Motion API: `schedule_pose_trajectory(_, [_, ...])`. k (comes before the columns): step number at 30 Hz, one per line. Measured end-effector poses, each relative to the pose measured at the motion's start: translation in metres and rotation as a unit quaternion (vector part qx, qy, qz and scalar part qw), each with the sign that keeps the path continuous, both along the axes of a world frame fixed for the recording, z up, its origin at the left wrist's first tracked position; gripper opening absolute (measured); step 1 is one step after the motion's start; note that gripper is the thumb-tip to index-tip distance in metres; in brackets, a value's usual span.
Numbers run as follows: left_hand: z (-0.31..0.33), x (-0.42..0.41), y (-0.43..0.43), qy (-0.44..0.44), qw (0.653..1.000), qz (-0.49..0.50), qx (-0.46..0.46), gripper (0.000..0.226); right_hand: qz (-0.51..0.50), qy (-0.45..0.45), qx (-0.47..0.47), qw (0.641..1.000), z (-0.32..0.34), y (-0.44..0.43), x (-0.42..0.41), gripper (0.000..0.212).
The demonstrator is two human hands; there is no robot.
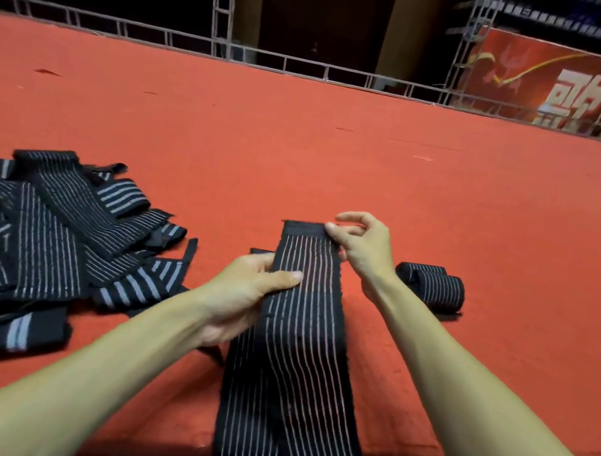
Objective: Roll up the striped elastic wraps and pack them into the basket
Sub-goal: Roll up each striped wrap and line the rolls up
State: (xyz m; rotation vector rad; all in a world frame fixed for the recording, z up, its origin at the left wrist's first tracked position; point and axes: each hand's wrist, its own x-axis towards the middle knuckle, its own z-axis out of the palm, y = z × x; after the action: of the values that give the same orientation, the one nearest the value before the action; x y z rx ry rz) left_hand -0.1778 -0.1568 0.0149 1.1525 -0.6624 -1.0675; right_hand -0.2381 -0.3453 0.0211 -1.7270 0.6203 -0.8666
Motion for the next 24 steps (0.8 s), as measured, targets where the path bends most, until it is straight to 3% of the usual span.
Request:
schedule_pose_trajectory(3, [-0.023,0.023,0.008,-0.111,0.988,0.029,0.100,0.035,0.026,0.074,-0.019,0.997,-0.020,0.003,0.014,0.013])
schedule_pose_trajectory(6, [-0.040,0.046,0.010,-0.307,0.933,0.044,0.180,0.053,0.053,0.110,-0.007,0.992,-0.035,0.003,0.024,0.007])
schedule_pose_trajectory(9, [-0.047,0.065,-0.001,-0.403,0.887,0.113,0.197,0.058,0.078,0.134,-0.007,0.988,-0.048,0.000,0.032,0.012])
schedule_pose_trajectory(12, [-0.049,0.086,-0.022,-0.434,0.860,0.187,0.193,0.057,0.100,0.131,0.026,0.986,-0.060,-0.003,0.042,0.016])
schedule_pose_trajectory(15, [-0.056,0.107,-0.042,-0.463,0.842,0.207,0.186,0.035,0.094,0.128,0.034,0.987,-0.067,-0.007,0.053,0.012])
schedule_pose_trajectory(19, [-0.067,0.125,-0.064,-0.454,0.841,0.236,0.176,0.009,0.047,0.133,-0.041,0.989,-0.076,-0.018,0.071,0.017])
schedule_pose_trajectory(24, [-0.083,0.135,-0.082,-0.475,0.822,0.254,0.185,0.013,-0.011,0.166,-0.131,0.977,-0.092,-0.028,0.082,0.007])
